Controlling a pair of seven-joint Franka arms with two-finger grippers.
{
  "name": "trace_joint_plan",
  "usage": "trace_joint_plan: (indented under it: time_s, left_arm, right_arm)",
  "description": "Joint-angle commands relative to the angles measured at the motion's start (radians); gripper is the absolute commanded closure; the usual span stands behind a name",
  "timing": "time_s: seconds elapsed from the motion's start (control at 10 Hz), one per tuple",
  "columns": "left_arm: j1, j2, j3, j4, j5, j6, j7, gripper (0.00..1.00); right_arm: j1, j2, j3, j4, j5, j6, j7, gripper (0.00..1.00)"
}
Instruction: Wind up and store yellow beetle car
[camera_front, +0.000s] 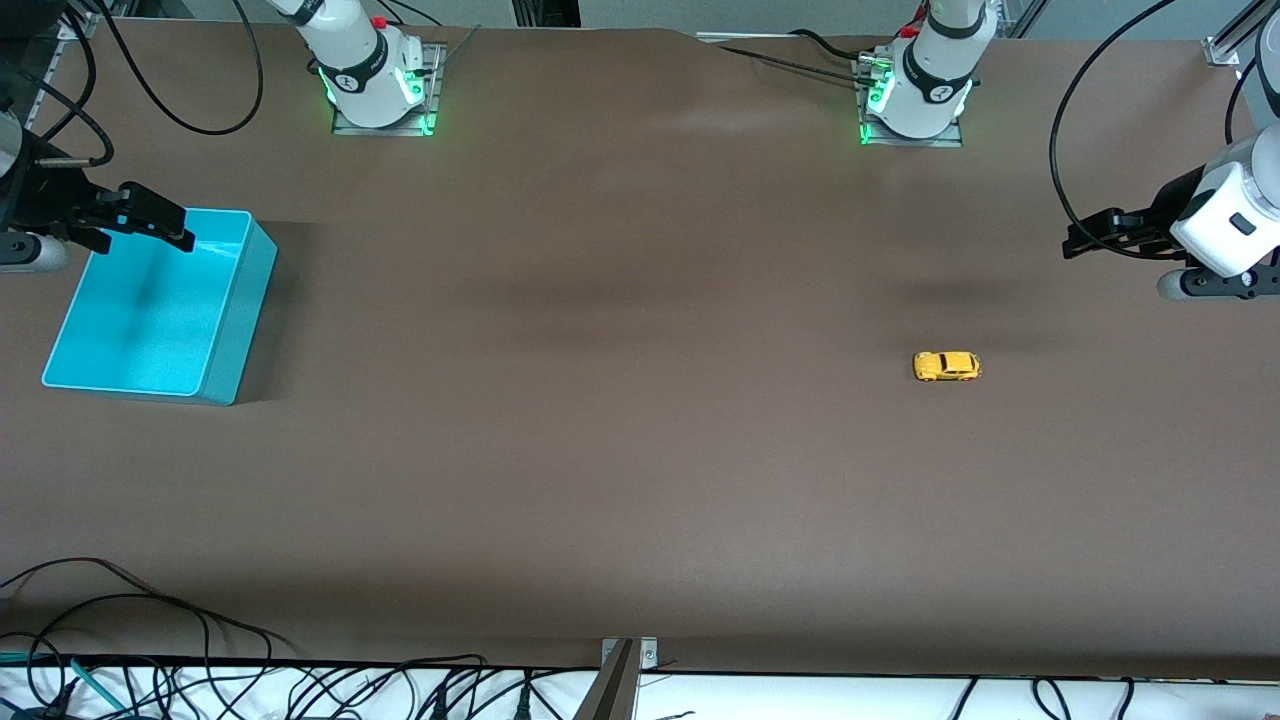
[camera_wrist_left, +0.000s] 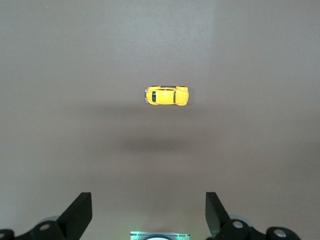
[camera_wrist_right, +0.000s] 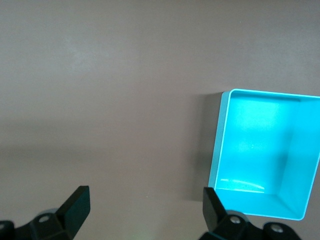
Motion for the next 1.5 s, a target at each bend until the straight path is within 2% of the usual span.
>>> trace_joint_plan:
  time_s: [0.0, 0.3, 0.8, 1.2, 1.4]
  left_arm:
    - [0.0, 0.022, 0.002, -0.007, -0.029, 0.013, 0.002, 0.0]
    - [0.002, 0.114, 0.004, -0.016, -0.019, 0.095, -0.156, 0.0]
    - [0.011, 0.301, 0.005, -0.036, -0.012, 0.275, -0.668, 0.0]
    - [0.011, 0.344, 0.005, -0.143, -0.002, 0.491, -1.006, 0.0]
    - [0.003, 0.37, 0.004, -0.147, -0.002, 0.497, -1.087, 0.0]
  right_arm:
    - [-0.003, -0.01, 0.003, 0.0, 0.019, -0.007, 0.008, 0.0]
    - [-0.003, -0.01, 0.003, 0.0, 0.02, -0.009, 0.008, 0.0]
    - [-0.003, -0.012, 0.003, 0.0, 0.023, -0.01, 0.009, 0.0]
    - [-0.003, -0.012, 0.003, 0.0, 0.023, -0.01, 0.009, 0.0]
    - [-0.003, -0.012, 0.003, 0.0, 0.023, -0.01, 0.009, 0.0]
